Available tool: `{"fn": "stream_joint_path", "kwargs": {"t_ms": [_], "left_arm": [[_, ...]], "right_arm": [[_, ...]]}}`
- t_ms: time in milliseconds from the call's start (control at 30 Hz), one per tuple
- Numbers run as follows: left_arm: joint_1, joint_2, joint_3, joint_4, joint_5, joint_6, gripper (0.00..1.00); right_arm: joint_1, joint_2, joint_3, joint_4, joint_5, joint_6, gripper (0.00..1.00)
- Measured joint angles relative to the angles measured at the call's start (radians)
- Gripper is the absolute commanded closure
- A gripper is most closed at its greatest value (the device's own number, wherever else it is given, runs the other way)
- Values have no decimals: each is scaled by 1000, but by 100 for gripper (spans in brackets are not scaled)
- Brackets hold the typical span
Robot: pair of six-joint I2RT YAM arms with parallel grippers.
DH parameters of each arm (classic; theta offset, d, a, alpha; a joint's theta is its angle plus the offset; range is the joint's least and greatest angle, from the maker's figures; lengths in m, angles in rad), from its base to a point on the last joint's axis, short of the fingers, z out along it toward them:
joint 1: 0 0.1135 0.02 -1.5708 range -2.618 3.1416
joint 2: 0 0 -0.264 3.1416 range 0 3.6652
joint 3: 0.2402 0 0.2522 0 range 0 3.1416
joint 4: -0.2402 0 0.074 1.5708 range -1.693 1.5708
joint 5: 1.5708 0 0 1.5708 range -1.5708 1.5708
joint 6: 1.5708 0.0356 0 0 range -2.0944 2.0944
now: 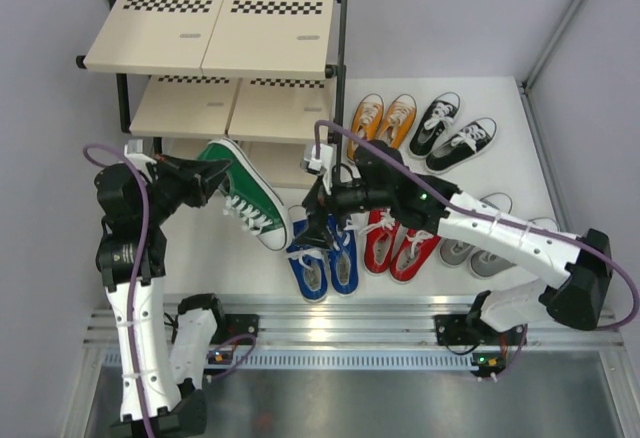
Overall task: Place and organize the shoes onto the shoe shelf
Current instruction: Pick up the shoe at the center of the board.
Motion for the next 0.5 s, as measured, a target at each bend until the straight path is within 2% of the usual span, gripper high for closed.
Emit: {"fn": "stream_joint_path", "kwargs": {"t_ms": [267,500], "left_arm": [[-1,14,1,6,2,-35,100],[-1,18,2,11,8,-47,100]], "right_arm": [[77,125,21,120,177,85,1],[86,168,19,207,172,166,1]]}}
